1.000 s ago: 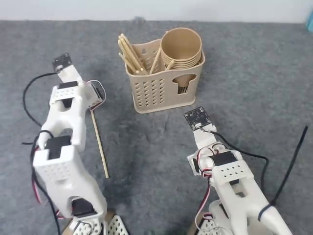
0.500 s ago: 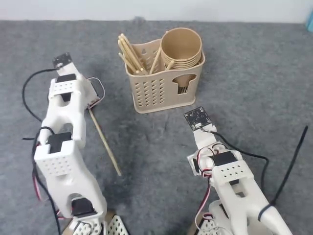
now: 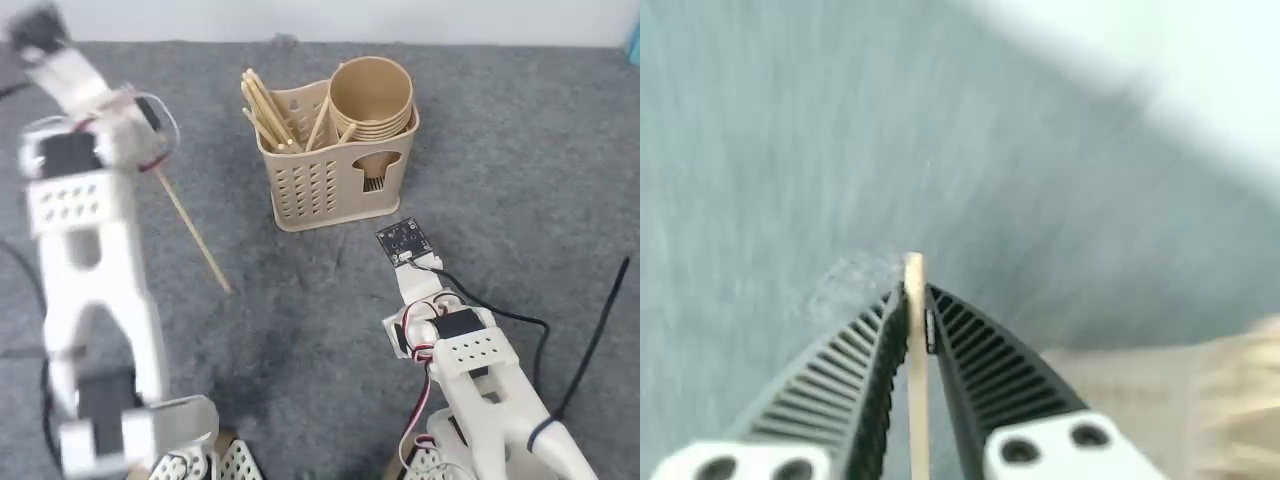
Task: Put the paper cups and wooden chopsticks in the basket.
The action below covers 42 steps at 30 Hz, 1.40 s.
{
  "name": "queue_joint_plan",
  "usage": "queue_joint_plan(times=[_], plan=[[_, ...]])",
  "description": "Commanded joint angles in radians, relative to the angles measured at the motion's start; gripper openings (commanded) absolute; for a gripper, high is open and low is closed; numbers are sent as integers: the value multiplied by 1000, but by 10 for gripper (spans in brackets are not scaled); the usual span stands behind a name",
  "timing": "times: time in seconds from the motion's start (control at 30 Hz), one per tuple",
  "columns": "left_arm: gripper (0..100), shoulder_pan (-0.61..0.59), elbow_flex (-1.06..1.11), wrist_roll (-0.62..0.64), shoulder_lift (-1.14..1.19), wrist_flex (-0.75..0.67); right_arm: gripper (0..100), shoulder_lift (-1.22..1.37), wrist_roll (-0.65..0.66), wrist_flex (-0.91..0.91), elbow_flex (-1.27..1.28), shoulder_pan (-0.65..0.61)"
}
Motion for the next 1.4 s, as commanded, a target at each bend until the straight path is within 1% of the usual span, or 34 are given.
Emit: queue_joint_plan(times=[0.0,0.1,0.2,0.43,0.53,0.57,0.63,0.83,0.9,1.03,1.13,1.23,1.3,1.37], plan=[[13,2,-58,6,-269,-143,69,-25,-2,1,-5,-5],[13,49,-41,-28,-381,-325,69,-25,-2,1,-5,-5],[13,138,-28,-78,-420,-500,69,-25,-2,-1,-5,-5],[13,295,53,-147,-390,-911,69,-25,-2,-1,-5,-4],[13,361,130,-236,-350,-1063,69,-25,-2,-1,-5,-4],[13,381,156,-273,-336,-1092,69,-25,-2,-1,-5,-4],[13,411,203,-324,-307,-1100,69,-25,-2,-2,-5,-4],[13,437,386,-311,-259,-1114,69,-25,-2,-2,-5,-4],[13,448,461,-298,-250,-1175,69,-25,-2,-2,-5,-4],[13,456,631,-304,-232,-1384,69,-25,-2,-2,-5,-4],[13,462,705,-305,-224,-1435,69,-25,-2,-2,-5,-4],[17,457,720,-301,-232,-1445,69,-25,-2,-2,-5,-4],[62,448,704,-305,-235,-1441,69,-25,-2,-2,-5,-4],[157,430,685,-305,-261,-1407,69,-25,-2,-2,-5,-4]])
